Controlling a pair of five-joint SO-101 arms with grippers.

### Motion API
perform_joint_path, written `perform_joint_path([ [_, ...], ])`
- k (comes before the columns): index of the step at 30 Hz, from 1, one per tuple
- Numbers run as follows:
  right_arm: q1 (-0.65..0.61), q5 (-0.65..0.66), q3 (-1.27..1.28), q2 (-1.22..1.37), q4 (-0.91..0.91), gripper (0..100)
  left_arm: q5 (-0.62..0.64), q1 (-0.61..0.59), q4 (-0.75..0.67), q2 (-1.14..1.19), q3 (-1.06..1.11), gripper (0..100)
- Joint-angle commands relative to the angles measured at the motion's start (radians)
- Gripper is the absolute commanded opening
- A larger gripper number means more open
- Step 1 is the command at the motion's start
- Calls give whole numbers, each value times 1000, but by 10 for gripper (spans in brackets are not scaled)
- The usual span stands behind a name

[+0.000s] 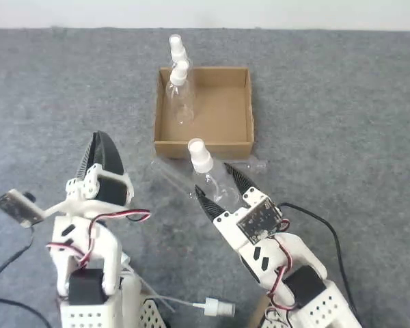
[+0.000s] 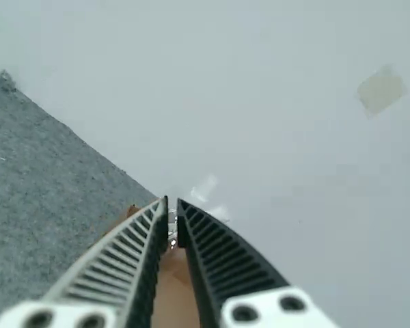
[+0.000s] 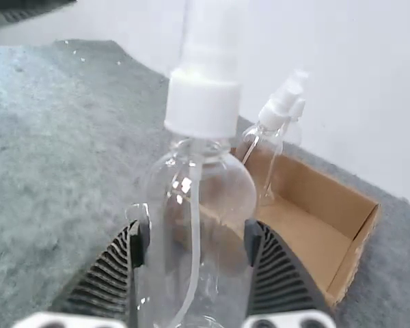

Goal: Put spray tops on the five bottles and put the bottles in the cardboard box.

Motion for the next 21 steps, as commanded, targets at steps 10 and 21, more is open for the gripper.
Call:
perform_joint_path([
  [10, -225, 163, -49, -5, -39, 6, 6, 9, -92, -14, 13, 11],
  [21, -222, 163, -23, -5, -30, 6, -123, 218, -52, -14, 59, 11],
])
